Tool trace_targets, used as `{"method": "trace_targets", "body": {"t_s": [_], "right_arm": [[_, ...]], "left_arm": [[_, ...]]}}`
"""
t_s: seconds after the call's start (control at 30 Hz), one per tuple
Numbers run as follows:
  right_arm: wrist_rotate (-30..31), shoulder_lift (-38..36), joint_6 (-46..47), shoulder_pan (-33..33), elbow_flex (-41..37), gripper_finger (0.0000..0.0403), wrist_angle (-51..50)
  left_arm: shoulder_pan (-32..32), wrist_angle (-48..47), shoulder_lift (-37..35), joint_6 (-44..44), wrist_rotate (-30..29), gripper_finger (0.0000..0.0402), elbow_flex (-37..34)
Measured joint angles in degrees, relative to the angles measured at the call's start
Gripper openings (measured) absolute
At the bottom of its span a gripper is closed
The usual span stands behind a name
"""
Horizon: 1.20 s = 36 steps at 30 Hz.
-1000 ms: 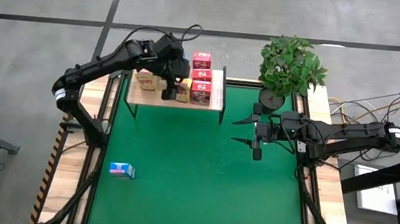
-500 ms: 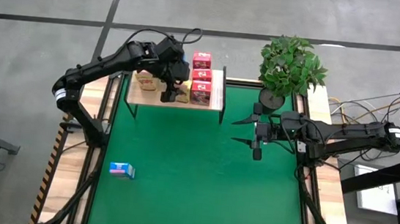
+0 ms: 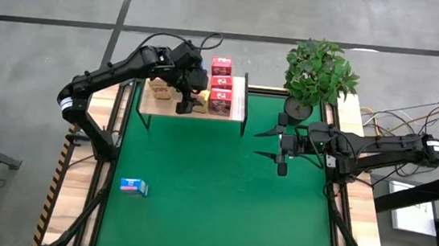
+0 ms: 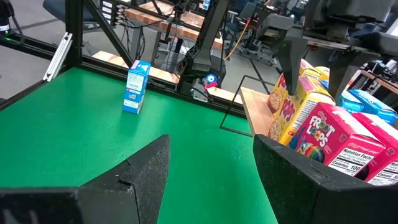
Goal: Stack cereal on shelf
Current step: Adjust the yellow cereal on the shelf
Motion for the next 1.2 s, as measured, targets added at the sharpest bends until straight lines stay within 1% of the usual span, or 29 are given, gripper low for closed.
{"method": "trace_targets", "body": {"t_s": [0.1, 0.3, 0.63, 1.2], "right_arm": [[0.00, 0.00, 0.00, -0.02, 0.02, 0.0221, 0.00], [0.00, 0.00, 0.00, -0.01, 0.02, 0.0221, 0.00], [0.01, 0.00, 0.00, -0.02, 0.02, 0.0221, -0.02], [0.02, 0.02, 0.00, -0.02, 0.04, 0.0221, -0.23]], "left_arm": [[0.00, 0.00, 0.00, -0.02, -0.02, 0.0261, 0.00], [0.00, 0.02, 0.00, -0.07, -0.09, 0.0230, 0.00], [0.00, 0.03, 0.00, -0.68, -0.09, 0.0195, 0.00], [0.00, 0.04, 0.00, -0.85, -0.09, 0.0165, 0.00]]}}
